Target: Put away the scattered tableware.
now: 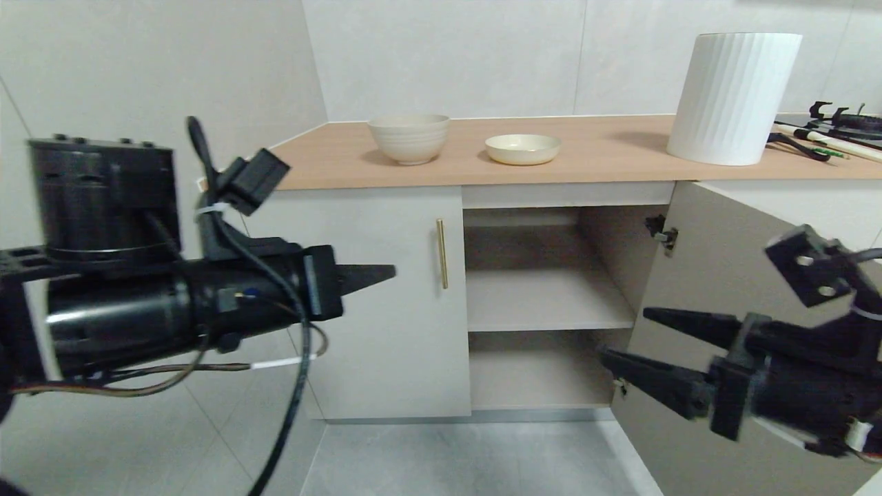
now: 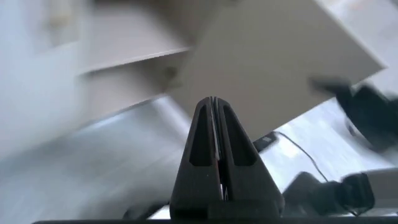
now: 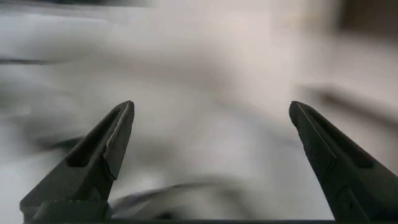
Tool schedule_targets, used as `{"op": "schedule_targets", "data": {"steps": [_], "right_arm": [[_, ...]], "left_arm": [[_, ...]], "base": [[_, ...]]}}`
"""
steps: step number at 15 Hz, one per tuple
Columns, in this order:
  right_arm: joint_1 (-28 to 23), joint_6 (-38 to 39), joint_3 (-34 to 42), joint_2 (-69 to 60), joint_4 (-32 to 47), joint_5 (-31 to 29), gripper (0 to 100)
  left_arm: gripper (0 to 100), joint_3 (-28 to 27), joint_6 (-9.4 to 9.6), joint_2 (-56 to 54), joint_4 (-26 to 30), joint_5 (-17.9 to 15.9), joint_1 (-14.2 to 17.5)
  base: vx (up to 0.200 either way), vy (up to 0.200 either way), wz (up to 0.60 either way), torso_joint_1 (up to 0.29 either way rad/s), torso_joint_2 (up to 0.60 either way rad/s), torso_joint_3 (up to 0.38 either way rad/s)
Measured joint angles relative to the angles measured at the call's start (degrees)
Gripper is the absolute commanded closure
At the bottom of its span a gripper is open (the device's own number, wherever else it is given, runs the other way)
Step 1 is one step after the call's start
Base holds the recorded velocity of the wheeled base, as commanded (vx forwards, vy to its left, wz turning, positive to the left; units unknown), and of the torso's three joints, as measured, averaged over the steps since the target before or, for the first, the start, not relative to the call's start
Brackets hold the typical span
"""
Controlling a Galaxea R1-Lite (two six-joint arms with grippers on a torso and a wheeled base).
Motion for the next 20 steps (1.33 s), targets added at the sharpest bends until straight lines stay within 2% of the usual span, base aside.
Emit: {"op": "schedule_targets", "data": {"steps": [1,3,4,7,8,10,11,13,15,18,20], "right_arm": [[0.44,-2.62,-2.93,3.49,0.1,-5.35,0],[1.05,-4.77,-8.72,8.55,0.1,-9.47,0],[0.79,-4.77,-10.79,10.24,0.71,-9.8,0],[0.07,-0.4,-13.84,11.0,7.44,-9.8,0],[0.07,1.73,-15.12,10.13,11.06,-9.18,0],[-0.04,5.89,-18.62,7.61,19.92,-6.58,0],[-0.11,7.34,-20.13,6.5,21.89,-5.62,0],[-0.15,11.09,-24.23,4.57,30.68,-3.95,0],[-0.2,11.89,-26.27,3.35,32.18,-3.68,0],[-0.2,11.91,-26.86,2.67,32.18,-3.66,0],[-0.2,11.91,-26.86,2.45,32.21,-3.66,0]], "left_arm": [[100,0.79,0.38,-3.8,4.61,0.13,2.89],[100,1.88,1.04,-10.2,10.9,0.44,8.22],[100,2.23,1.34,-12.5,11.91,0.49,10.12],[100,2.56,2.08,-15.25,12.11,0.46,12.37],[0,2.56,2.11,-15.43,12.02,0.49,13.03],[0,2.47,2.06,-15.56,11.62,0.55,13.86],[0,2.32,2.24,-15.49,11.56,1.26,14.1],[0,1.79,3.12,-15.06,9.8,5.39,14.71],[0,1.68,3.27,-14.69,8.55,7.94,14.88],[0,1.79,3.4,-14.69,8.44,8.31,14.93],[0,1.62,3.54,-14.71,8.37,8.31,14.93]], "base": [[0.0,0.0,0.0,0.0,0.0,0.0],[0.0,0.0,0.0,0.0,0.0,0.0],[0.0,0.0,0.0,0.0,0.0,0.0],[0.0,0.0,0.0,0.0,0.0,0.0],[0.0,0.0,0.0,0.0,0.0,0.0],[0.0,0.0,0.0,0.0,0.0,0.0],[0.0,0.0,0.0,0.0,0.0,0.0],[0.0,0.0,0.0,0.0,0.0,0.0],[0.0,0.0,0.0,0.0,0.0,0.0],[0.0,0.0,0.0,0.0,0.0,0.0],[0.2,0.0,0.0,0.002,0.0,0.0]]}}
